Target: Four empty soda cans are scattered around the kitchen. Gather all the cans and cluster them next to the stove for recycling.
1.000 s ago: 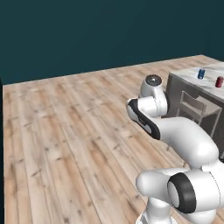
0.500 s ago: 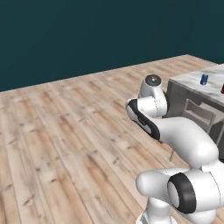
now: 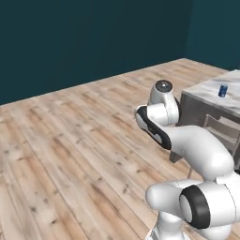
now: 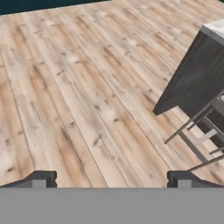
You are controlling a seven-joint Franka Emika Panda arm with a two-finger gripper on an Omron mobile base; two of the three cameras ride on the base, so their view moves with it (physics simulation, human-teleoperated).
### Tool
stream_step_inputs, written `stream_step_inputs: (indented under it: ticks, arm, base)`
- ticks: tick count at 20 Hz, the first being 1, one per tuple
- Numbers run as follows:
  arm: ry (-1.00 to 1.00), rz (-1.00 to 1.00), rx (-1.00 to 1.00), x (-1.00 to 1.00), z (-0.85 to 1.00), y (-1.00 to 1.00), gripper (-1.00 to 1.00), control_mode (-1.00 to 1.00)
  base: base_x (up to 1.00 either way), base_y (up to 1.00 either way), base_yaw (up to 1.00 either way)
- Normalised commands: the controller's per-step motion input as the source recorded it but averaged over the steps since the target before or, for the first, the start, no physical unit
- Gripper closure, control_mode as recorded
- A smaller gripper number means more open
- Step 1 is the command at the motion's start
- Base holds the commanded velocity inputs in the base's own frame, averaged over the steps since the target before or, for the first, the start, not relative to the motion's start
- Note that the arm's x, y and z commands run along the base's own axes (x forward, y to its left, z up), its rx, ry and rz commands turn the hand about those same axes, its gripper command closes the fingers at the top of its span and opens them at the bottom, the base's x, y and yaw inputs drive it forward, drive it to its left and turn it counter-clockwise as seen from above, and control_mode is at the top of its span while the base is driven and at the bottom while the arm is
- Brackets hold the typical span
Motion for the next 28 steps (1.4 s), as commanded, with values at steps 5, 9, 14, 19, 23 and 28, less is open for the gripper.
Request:
stream_step_inputs:
  ticks: [5, 9, 14, 19, 23, 28]
  arm:
    - [0.00, 0.00, 0.00, 0.00, 0.00, 0.00, -1.00, 1.00]
    - [0.00, 0.00, 0.00, 0.00, 0.00, 0.00, -1.00, 1.00]
    - [0.00, 0.00, 0.00, 0.00, 0.00, 0.00, -1.00, 1.00]
    - [0.00, 0.00, 0.00, 0.00, 0.00, 0.00, -1.00, 1.00]
    - [0.00, 0.00, 0.00, 0.00, 0.00, 0.00, -1.00, 1.00]
    - [0.00, 0.00, 0.00, 0.00, 0.00, 0.00, -1.00, 1.00]
  base:
    - [0.60, 0.46, -0.27]
    - [0.58, 0.45, -0.28]
    - [0.57, 0.45, -0.29]
    - [0.55, 0.44, -0.30]
    - [0.52, 0.41, -0.31]
    - [0.51, 0.40, -0.32]
